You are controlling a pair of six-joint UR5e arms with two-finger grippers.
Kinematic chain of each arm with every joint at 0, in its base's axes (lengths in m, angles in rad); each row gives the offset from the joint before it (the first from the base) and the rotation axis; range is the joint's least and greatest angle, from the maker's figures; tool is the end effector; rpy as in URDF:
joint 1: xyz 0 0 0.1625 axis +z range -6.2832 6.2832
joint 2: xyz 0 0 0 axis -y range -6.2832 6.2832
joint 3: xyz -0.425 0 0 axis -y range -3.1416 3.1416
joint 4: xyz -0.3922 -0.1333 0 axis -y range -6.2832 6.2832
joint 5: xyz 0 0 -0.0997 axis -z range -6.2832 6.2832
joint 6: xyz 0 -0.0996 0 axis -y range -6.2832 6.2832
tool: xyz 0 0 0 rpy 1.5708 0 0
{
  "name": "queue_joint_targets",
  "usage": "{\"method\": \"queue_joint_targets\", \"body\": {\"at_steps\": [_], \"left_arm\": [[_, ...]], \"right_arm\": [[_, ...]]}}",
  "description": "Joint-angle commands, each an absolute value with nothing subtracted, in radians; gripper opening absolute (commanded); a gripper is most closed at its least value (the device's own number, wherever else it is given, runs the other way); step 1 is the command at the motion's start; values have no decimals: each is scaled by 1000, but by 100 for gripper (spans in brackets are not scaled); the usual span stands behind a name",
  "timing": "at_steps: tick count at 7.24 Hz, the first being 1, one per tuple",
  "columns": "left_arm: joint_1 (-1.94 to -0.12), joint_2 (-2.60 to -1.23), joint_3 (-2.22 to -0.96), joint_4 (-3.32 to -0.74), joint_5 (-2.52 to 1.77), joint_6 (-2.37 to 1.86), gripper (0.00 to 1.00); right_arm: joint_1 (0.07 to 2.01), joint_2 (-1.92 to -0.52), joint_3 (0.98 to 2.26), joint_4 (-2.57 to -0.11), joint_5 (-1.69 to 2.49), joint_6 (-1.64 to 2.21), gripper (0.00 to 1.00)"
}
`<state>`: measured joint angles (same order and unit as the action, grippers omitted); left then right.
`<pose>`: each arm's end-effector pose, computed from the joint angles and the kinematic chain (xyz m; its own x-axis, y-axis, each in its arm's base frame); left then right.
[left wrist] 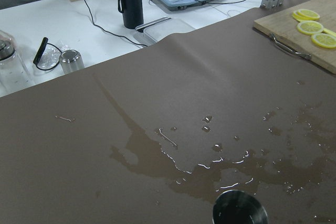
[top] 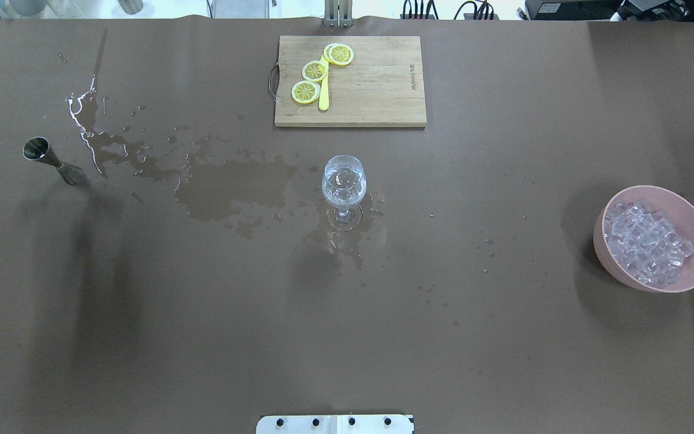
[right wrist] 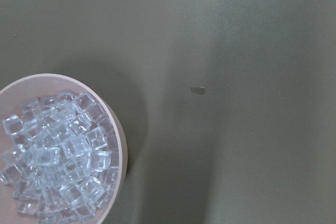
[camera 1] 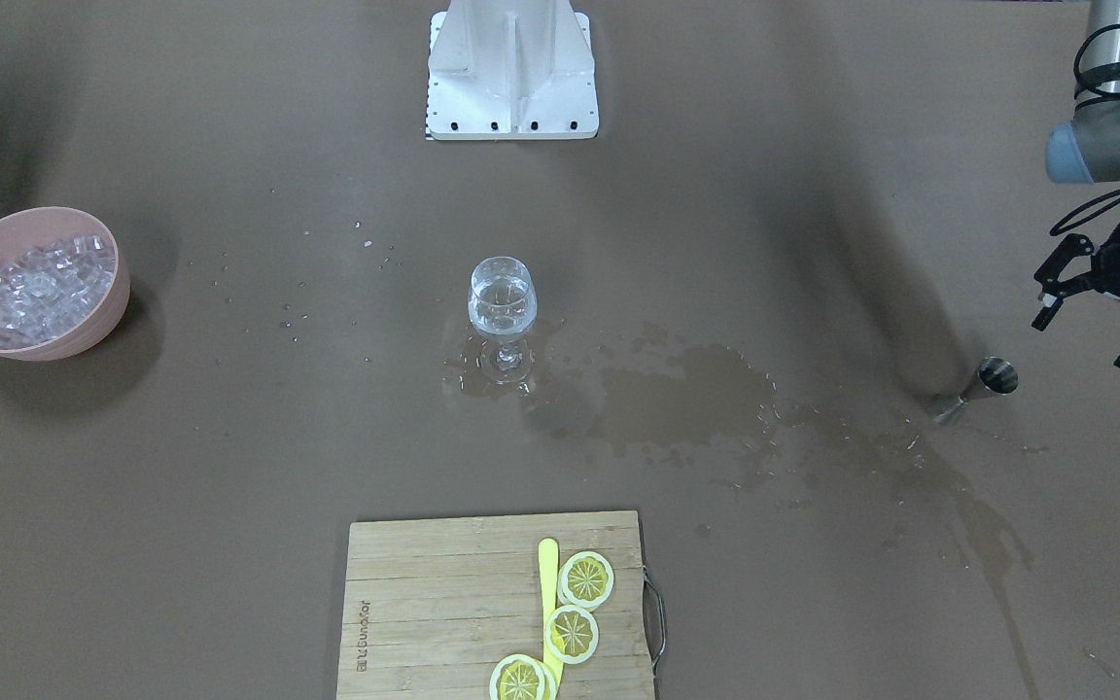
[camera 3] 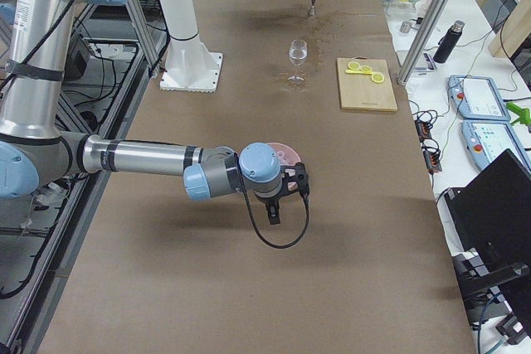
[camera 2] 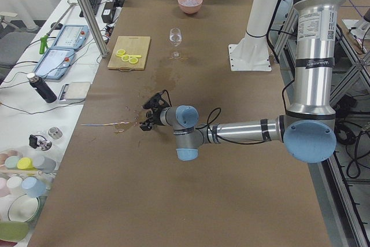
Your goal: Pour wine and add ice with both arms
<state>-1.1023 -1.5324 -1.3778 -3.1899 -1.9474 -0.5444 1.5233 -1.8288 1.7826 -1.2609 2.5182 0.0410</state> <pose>0.1281 -0.4672 0.5960 0.6127 0.5511 -0.5665 0.2748 0.5235 0.8065 0.0336 -0.3968 0.6217 0.5745 -0.1994 0.7939 0.0223 0.9733 0.2283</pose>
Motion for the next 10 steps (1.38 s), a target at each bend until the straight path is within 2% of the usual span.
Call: {"method": "queue_joint_targets", "body": {"at_steps": [1,4,10], "left_arm": [[-1040,-1493,-1376,-3247,-1899,-543,98],[-959,-1490,-1370,-3194,-1774,-502,98],[-839,-1526,-1332,-3194,-1628,-752,98]], "right_arm": [[1523,-1830,1782,-1261,2519,41,100],[1523,-1829,1775,-1262,2523,41,100],[1523,-1829,1764,-1261,2525,41,100]]}}
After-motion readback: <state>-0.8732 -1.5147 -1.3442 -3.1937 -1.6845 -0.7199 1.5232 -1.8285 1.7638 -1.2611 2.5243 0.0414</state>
